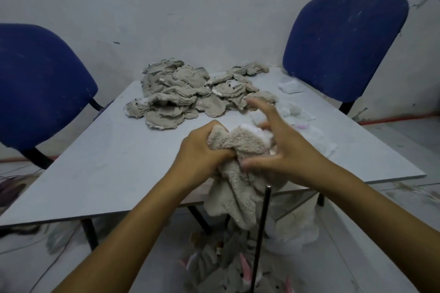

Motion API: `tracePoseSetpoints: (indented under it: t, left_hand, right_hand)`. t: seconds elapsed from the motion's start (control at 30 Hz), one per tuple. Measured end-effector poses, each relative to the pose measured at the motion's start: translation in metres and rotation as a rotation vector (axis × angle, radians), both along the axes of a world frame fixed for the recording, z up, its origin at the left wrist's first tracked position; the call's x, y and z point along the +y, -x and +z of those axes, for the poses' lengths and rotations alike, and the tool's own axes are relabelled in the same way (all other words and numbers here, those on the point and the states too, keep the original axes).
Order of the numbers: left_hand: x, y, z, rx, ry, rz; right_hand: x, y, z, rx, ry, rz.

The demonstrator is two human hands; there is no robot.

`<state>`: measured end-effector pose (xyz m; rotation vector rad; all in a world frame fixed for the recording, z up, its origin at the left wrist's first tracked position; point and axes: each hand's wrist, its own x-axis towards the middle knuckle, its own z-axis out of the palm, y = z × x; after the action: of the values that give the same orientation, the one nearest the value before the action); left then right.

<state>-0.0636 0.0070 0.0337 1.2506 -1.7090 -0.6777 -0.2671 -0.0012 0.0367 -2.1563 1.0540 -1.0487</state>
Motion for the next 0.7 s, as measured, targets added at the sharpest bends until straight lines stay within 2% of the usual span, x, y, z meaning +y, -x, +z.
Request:
tracePoseSetpoints:
  t: [0.07, 0.17, 0.23, 0.33, 0.43, 0.5, 0.6, 0.7]
  left_hand:
    - [-0.003, -0.011, 0.004, -0.081, -0.068, -0.117]
    - [-0.005, -0.024, 0.007, -0.143, -0.262, -0.321]
    - [-0.006, -0.028, 0.009, -0.118, -0.231, -0.268]
    - [-0.003, -0.03, 0.01, -0.082, -0.206, -0.286]
    - [0.002, -0.032, 0.01, -0.097, -0.231, -0.325]
    - [0.002, -0.032, 0.009, -0.088, -0.23, -0.324]
    - [0.004, -0.035, 0.008, -0.096, -0.2, -0.302]
    - [0.007, -0.04, 0.007, -0.046, -0.206, -0.315]
  right_hand:
    - [-0.001, 0.005, -0.007, 0.045, -0.077, -0.022]
    - [-0.004, 0.009, -0.011, 0.093, 0.072, -0.153]
    - [-0.002, 0.007, -0.011, 0.163, 0.166, -0.093]
    - [0.004, 0.012, -0.005, 0.106, 0.283, -0.01]
    - [0.01, 0.014, -0.006, 0.22, 0.284, 0.039]
    - [0.01, 0.016, -0.007, 0.201, 0.314, 0.029]
    - [0.012, 0.015, -0.007, 0.26, 0.236, 0.055]
    - [0.012, 0.017, -0.002, 0.156, 0.264, 0.037]
